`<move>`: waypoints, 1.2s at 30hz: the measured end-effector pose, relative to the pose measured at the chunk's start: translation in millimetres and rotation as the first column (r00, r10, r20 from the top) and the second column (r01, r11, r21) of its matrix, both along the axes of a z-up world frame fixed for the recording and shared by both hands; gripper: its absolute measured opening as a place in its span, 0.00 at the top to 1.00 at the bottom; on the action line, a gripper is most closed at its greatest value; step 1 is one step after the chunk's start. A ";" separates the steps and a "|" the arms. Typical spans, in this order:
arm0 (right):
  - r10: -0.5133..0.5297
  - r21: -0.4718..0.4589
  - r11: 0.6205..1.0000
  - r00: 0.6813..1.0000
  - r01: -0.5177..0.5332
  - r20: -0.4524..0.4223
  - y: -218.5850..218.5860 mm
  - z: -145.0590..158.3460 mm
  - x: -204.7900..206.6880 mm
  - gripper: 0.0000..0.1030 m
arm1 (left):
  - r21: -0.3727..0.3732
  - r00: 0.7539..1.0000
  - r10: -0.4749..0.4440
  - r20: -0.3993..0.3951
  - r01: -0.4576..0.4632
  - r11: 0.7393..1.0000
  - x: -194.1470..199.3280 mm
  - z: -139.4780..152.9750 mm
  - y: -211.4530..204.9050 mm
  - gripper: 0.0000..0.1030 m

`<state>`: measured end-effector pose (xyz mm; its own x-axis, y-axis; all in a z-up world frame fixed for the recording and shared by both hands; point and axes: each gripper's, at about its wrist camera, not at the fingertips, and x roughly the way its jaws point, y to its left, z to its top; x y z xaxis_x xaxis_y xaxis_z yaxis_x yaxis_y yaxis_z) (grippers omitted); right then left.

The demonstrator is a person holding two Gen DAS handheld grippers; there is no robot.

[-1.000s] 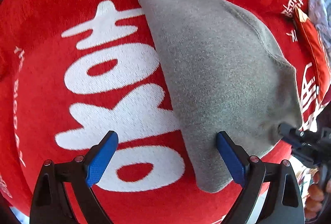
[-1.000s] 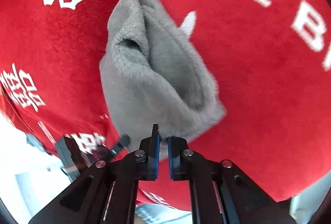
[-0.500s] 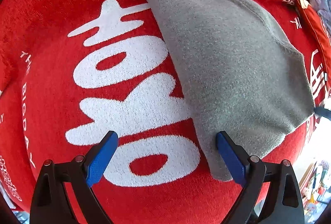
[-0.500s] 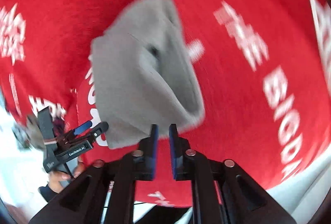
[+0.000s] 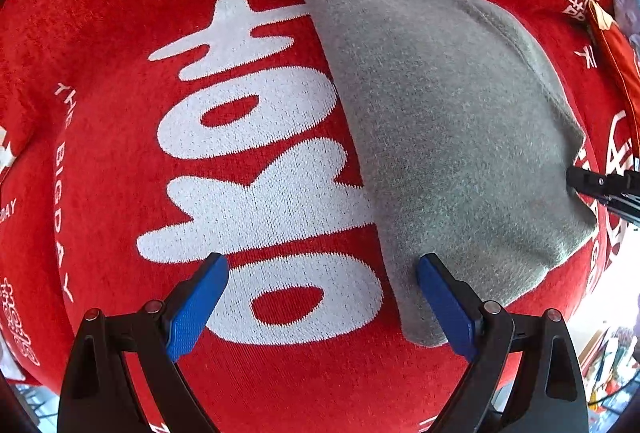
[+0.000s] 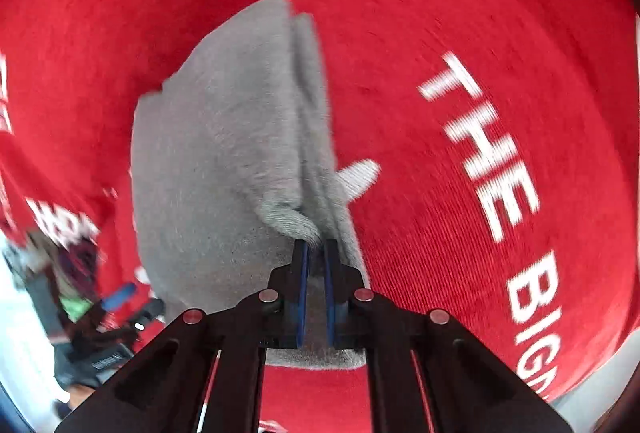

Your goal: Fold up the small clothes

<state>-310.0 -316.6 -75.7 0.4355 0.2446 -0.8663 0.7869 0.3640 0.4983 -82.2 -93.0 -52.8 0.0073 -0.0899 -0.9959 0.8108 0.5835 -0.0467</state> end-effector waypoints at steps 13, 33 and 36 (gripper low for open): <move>-0.006 0.017 1.000 0.998 0.007 -0.070 -14.2 14.2 -8.2 0.92 | 0.008 0.998 0.064 0.027 -0.064 0.998 -2.6 37.5 -16.5 0.07; 0.041 0.042 0.998 0.999 -0.041 -0.020 -26.2 15.8 2.2 0.29 | 0.030 0.989 0.143 0.031 -0.144 0.989 5.1 21.3 -31.8 0.00; 0.047 0.038 0.998 0.999 -0.047 0.003 -32.0 18.2 7.5 0.29 | 0.017 0.987 0.158 0.024 -0.158 0.987 11.5 23.3 -36.2 0.00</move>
<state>-302.5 -348.5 -57.5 0.4249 0.2980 -0.8548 0.7681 0.3811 0.5146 -70.6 -129.2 -29.6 0.0428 -0.0668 -0.9968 0.7089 0.7051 -0.0168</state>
